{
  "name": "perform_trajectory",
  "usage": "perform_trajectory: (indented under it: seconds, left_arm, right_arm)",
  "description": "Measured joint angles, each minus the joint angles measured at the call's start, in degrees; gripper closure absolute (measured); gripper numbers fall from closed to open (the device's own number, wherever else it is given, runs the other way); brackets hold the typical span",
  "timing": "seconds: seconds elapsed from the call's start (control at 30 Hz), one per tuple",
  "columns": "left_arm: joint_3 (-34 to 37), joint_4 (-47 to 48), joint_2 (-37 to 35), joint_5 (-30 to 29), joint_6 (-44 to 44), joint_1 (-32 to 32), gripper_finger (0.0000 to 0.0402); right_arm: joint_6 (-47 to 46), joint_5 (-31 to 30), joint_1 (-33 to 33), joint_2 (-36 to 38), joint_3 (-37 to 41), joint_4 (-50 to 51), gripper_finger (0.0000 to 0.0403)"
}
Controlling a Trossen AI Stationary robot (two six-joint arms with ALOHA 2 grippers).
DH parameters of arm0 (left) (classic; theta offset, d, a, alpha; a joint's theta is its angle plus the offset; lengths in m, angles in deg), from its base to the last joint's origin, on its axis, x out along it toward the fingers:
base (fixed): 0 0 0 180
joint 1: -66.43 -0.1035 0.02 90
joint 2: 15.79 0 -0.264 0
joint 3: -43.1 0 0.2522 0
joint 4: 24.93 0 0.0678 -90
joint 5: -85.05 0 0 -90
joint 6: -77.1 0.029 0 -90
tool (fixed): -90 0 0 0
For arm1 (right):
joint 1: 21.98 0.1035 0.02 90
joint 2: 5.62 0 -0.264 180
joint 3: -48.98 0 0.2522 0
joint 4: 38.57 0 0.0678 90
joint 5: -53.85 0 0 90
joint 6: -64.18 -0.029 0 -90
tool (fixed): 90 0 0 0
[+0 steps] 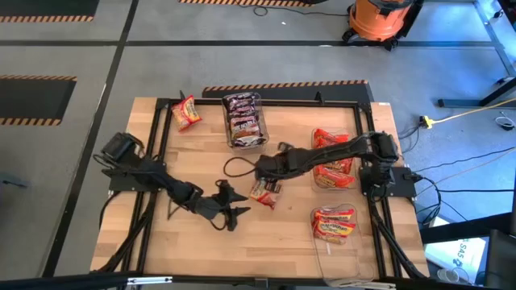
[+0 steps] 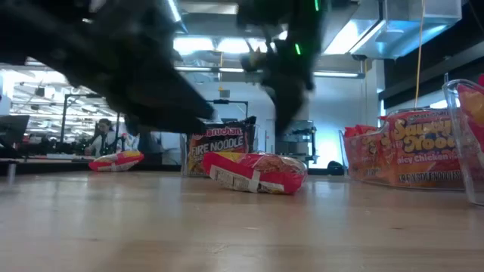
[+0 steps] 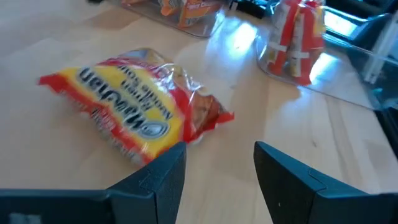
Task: Sort Maruchan noodles
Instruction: Put the red noodle pack into the bottom transparent bin
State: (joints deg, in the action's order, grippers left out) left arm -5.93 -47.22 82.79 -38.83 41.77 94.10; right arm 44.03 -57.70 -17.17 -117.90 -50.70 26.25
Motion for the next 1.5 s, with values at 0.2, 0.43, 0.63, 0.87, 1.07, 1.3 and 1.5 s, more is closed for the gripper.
perform_trajectory:
  seconds: [0.2,0.43,0.63,0.87,1.07,1.3,1.5]
  left_arm:
    - [-4.3,3.7,6.8,1.1,-0.5,-2.2,0.0217]
    - [-4.8,25.7,3.4,-2.2,-9.9,-2.9,0.0217]
    - [-4.8,39.2,-6.2,-2.4,-12.3,-1.6,0.0217]
    - [-4.8,44.0,-15.5,0.3,-12.6,3.3,0.0217]
    - [-4.9,30.8,-11.4,-2.5,-7.9,6.5,0.0217]
    - [-4.8,15.6,0.0,-2.2,-4.5,7.0,0.0217]
    - [-4.9,15.2,4.4,-3.5,-4.8,6.8,0.0217]
  right_arm:
    - [-2.7,7.5,-1.3,-0.1,9.7,-8.5,0.0391]
    - [-6.0,20.0,4.3,-0.1,11.2,-17.6,0.0391]
    - [-6.2,29.4,8.2,-0.1,10.9,-29.8,0.0391]
    - [-2.5,25.5,6.2,4.7,6.3,-23.7,0.0391]
    - [-4.4,22.2,1.8,4.9,6.3,-25.0,0.038]
    - [-6.6,35.8,-3.2,-0.3,8.1,-30.6,0.0246]
    - [-8.2,44.4,-4.2,-4.7,8.1,-36.8,0.0131]
